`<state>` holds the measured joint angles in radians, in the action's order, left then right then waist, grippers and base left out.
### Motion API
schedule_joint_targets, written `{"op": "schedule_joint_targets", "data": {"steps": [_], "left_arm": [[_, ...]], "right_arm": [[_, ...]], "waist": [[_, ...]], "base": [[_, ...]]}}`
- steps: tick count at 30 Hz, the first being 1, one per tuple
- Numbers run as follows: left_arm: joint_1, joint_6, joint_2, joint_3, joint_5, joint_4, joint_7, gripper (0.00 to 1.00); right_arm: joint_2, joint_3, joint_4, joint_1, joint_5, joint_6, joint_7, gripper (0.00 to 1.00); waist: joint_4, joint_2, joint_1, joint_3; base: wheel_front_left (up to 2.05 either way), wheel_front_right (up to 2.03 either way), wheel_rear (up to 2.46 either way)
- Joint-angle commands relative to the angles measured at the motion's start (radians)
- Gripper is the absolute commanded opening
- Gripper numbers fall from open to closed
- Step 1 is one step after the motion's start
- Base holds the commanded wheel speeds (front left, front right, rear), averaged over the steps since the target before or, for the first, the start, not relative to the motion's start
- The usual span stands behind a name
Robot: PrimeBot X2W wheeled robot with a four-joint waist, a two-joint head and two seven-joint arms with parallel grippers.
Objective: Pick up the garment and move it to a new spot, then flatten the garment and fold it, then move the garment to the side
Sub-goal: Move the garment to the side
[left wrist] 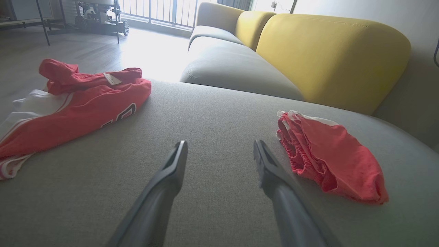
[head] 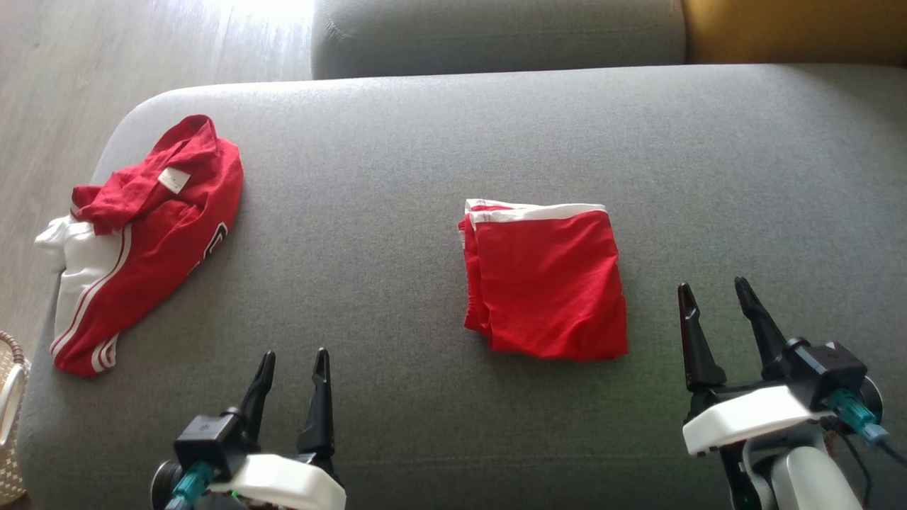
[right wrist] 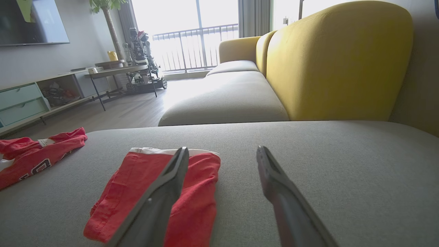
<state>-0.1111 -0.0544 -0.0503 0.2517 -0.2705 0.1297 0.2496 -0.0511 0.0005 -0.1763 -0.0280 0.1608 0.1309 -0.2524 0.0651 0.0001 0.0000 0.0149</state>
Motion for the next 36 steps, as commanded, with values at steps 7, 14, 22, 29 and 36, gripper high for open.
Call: {"op": "schedule_joint_targets", "data": {"steps": [7, 14, 22, 29, 36], "left_arm": [[0.037, -0.015, 0.000, -0.024, 0.005, -0.047, 0.012, 1.00], [0.037, -0.015, 0.000, -0.022, 0.006, -0.048, 0.012, 1.00], [0.072, -0.004, 0.000, -0.006, 0.011, -0.054, 0.012, 1.00], [0.125, 0.011, 0.000, 0.007, 0.005, -0.049, 0.012, 1.00], [0.166, 0.022, 0.000, 0.014, -0.013, -0.050, 0.012, 1.00]], "right_arm": [[0.001, 0.033, 0.026, -0.022, -0.005, 0.000, -0.009, 1.00], [0.001, 0.029, 0.013, -0.025, -0.012, 0.000, -0.009, 1.00], [0.001, 0.084, -0.071, -0.101, -0.010, 0.000, -0.009, 1.00], [0.001, 0.113, -0.254, -0.279, 0.077, 0.000, 0.061, 1.00], [0.001, 0.081, -0.432, -0.406, 0.090, 0.000, 0.137, 1.00]], "waist": [[0.004, -0.0001, 0.0000, 0.001], [0.007, -0.0001, 0.0000, 0.002], [0.023, -0.0001, 0.0000, 0.066], [0.055, -0.0001, 0.0000, 0.149], [0.092, -0.0001, 0.0000, 0.196]], "base": [[0.00, 0.00, 0.00], [0.00, 0.00, 0.00], [0.00, 0.00, 0.00], [0.00, 0.00, 0.00], [0.00, 0.00, 0.00]]}}
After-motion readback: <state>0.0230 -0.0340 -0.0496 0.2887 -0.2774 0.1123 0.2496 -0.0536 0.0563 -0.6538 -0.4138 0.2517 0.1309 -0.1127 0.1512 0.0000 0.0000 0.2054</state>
